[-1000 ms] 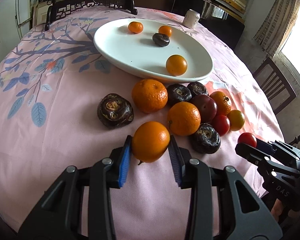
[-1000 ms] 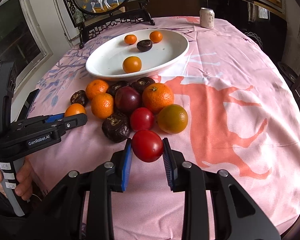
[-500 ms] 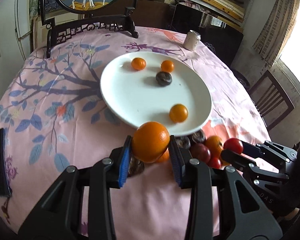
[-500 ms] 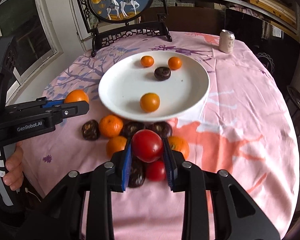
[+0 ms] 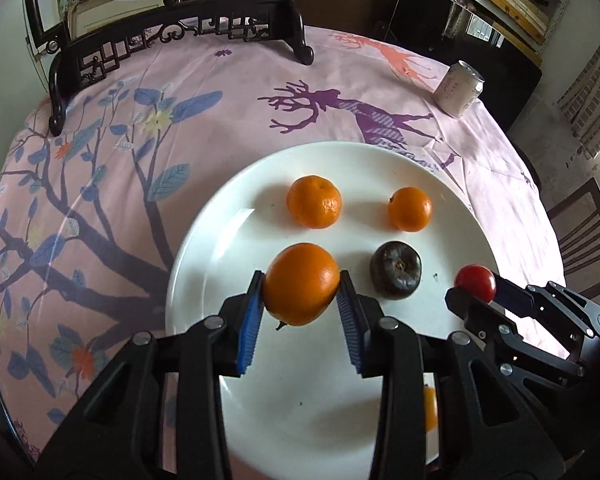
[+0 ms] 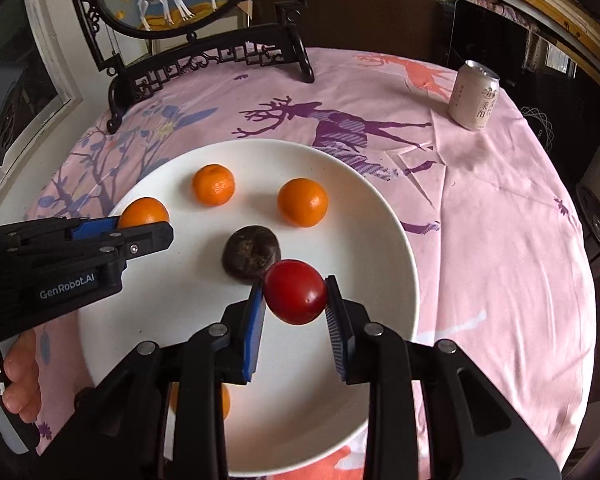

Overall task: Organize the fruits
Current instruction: 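Release the red tomato onto the plate with the right gripper while the left releases its orange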

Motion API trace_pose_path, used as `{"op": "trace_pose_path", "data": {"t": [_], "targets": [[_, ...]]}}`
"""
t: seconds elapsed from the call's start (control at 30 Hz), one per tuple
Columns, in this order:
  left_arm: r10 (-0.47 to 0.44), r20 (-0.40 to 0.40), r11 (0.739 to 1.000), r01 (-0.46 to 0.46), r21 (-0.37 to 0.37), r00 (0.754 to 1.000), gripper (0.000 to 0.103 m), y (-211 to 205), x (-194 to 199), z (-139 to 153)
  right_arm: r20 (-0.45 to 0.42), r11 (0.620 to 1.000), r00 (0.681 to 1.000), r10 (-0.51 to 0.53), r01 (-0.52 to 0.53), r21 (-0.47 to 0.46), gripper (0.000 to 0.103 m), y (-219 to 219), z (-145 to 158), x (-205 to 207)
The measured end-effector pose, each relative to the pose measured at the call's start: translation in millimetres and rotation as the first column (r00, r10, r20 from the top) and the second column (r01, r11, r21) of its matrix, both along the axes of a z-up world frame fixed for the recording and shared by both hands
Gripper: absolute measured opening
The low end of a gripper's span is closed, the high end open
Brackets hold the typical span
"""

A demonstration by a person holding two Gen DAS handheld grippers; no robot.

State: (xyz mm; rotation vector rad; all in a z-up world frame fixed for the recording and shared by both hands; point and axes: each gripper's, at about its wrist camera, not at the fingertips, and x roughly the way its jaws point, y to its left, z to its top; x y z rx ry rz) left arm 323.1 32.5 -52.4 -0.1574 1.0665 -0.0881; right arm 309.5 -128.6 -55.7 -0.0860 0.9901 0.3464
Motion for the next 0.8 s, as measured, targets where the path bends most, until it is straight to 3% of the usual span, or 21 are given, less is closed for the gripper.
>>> {"op": "trace_pose_path", "data": {"t": [0.2,0.23,0.27,0.3,0.33,0.4,0.5,0.63,0.8], "targets": [[-0.008,-0.009,1.0,0.008,0.009,1.0,0.037,-4,20,-6,-0.012,1.0,1.0,0.01,-0.01,-0.018,0.03,4,-7,19],[-0.01,-0.014,1.0,0.01,0.012,1.0,0.039,-4,23,-6,-0.015,1.0,1.0,0.011,-0.011,-0.025,0.036,6,-8,21],[-0.008,-0.014,1.0,0.008,0.01,1.0,0.054,-3,24,-4,-0.008,0.999,1.0,0.005,-0.005,-0.033,0.043,7,-7,22],[0.001,0.0,1.0,-0.001,0.007,1.0,0.062,-1,23,-1,0.011,0.999,1.0,-0.005,0.006,-0.039,0.058,6,-4,21],[0.009,0.024,1.0,-0.009,0.007,1.0,0.072,1,19,5,0.037,0.999,0.999,-0.012,0.014,-0.041,0.059,5,0,17],[0.001,0.064,1.0,-0.001,-0.003,0.998,0.075,5,8,17,0.049,0.999,0.999,-0.009,0.011,-0.044,0.059,2,9,11],[-0.004,0.096,0.999,0.007,-0.037,0.995,0.08,11,-18,38,0.06,0.999,0.998,-0.013,0.015,-0.033,0.059,-3,24,-11],[-0.012,0.163,1.0,0.009,0.016,0.987,0.084,10,-78,58,0.082,1.0,0.997,-0.003,0.004,-0.017,0.063,-7,36,-67],[0.008,0.192,0.999,-0.016,0.04,0.981,0.088,6,-158,44,0.114,1.0,0.993,-0.02,0.021,-0.001,0.067,-12,26,-153]]}}
